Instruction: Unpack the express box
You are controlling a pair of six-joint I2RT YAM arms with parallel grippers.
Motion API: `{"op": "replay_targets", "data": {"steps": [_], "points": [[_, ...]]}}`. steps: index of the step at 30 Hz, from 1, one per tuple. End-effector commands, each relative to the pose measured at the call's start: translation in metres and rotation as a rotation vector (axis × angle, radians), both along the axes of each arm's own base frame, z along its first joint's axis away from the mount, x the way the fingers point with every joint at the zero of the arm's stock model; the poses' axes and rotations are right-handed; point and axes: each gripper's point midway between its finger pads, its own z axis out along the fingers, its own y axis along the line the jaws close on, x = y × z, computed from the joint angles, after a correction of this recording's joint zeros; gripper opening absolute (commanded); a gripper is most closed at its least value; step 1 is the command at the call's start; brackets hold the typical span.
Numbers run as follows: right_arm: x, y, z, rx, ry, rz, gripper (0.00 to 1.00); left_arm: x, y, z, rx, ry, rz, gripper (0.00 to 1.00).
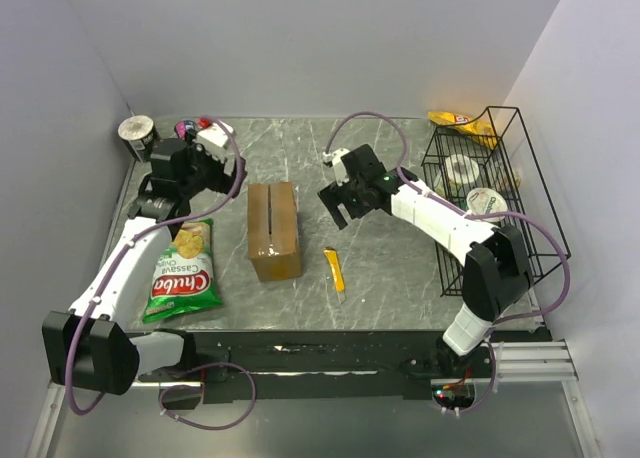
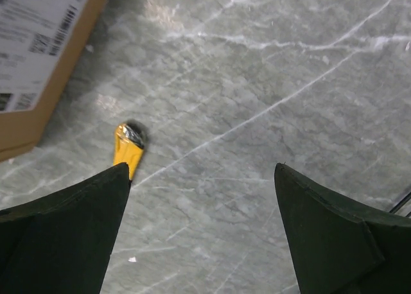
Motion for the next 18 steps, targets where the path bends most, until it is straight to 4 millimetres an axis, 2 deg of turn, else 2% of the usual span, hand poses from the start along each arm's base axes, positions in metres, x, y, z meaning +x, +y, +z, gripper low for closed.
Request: {"op": "replay_targets", "data": {"steps": [1,2,3,4,7,8,10,13,15,16,17,18], "points": [[-0.004,-0.002,0.020,-0.016,-0.020,0.063,1.00,0.015,0.033,0.033,-0.203,-0.070,0.181,0.97],[-0.010,-0.004,0.018,-0.036,-0.013,0.125,1.00,0.016,0.037,0.025,-0.184,-0.042,0.204,0.97],[-0.025,0.006,0.017,0.020,0.037,0.201,1.00,0.015,0.037,0.008,-0.157,0.022,0.201,0.97],[-0.041,0.006,0.018,0.042,0.082,0.262,1.00,0.009,0.027,-0.002,-0.144,0.078,0.131,0.96],[-0.076,0.015,0.016,0.118,0.158,0.447,0.99,-0.001,0.013,-0.008,-0.090,0.146,0.027,0.96],[-0.081,0.013,0.011,0.114,0.171,0.470,0.99,-0.005,0.007,-0.007,-0.091,0.151,-0.011,0.96],[-0.080,0.014,0.006,0.108,0.173,0.473,0.97,-0.016,0.008,-0.010,-0.031,0.145,-0.060,0.96],[-0.068,0.016,0.001,0.097,0.157,0.447,0.95,-0.033,0.009,-0.014,0.039,0.126,-0.113,0.97],[-0.058,0.018,0.002,0.095,0.137,0.417,0.95,-0.058,0.007,-0.025,0.108,0.126,-0.207,0.99],[-0.056,0.019,0.000,0.092,0.141,0.408,0.94,-0.068,0.006,-0.029,0.130,0.127,-0.233,0.96],[-0.056,0.019,0.000,0.098,0.142,0.404,0.93,-0.081,0.006,-0.047,0.149,0.167,-0.260,0.94],[-0.056,0.021,0.000,0.101,0.146,0.407,0.90,-0.091,0.007,-0.048,0.187,0.138,-0.289,0.90]]}}
